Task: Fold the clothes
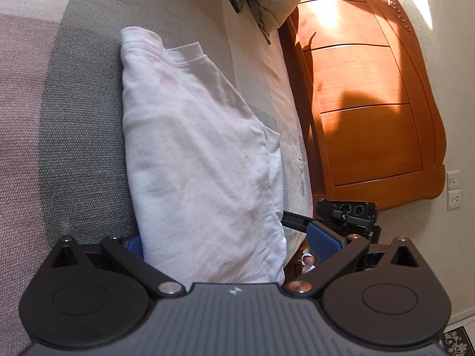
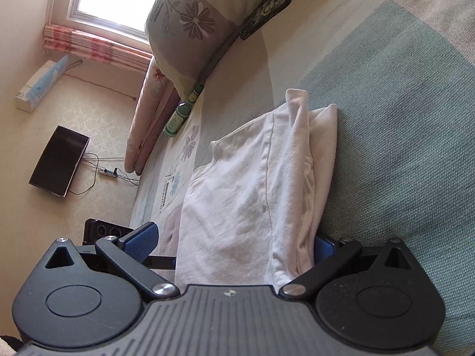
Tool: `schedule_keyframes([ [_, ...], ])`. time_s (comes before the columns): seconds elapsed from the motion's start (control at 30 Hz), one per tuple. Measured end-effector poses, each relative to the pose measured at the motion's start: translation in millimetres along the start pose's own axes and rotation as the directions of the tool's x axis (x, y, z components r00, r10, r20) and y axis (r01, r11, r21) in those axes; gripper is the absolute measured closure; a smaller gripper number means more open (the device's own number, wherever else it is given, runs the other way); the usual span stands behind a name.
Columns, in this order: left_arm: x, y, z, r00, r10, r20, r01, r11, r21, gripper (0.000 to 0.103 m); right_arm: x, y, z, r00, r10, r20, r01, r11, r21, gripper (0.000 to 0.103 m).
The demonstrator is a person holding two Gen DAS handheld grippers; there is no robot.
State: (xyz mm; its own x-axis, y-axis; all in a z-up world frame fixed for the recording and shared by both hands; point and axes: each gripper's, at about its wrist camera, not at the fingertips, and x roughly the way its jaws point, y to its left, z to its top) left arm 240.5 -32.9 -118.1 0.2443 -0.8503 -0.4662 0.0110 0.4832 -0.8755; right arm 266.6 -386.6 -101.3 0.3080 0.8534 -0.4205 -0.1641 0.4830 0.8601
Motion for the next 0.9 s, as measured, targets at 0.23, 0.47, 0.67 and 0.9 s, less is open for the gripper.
schedule_keyframes([
  [0.23,14,-9,9,0.999,0.041,-0.029,-0.043,0.998,-0.043,0.001,5,2,3,1.0,-0.023,-0.007,0.023,0.999,0.041,0.0],
  [0.47,20,-9,10,0.998,0.052,-0.047,-0.055,0.996,-0.064,0.001,6,4,-5,0.999,-0.01,-0.048,0.011,0.999,0.03,0.0],
  [0.67,22,-19,7,0.996,0.078,-0.053,-0.08,0.996,-0.029,0.001,1,3,-4,0.999,0.018,-0.044,-0.015,0.998,0.061,0.0],
  [0.9,28,-33,8,0.992,0.117,-0.056,-0.116,0.993,0.019,0.001,4,22,-5,0.999,-0.026,-0.038,0.026,1.0,-0.006,0.0],
])
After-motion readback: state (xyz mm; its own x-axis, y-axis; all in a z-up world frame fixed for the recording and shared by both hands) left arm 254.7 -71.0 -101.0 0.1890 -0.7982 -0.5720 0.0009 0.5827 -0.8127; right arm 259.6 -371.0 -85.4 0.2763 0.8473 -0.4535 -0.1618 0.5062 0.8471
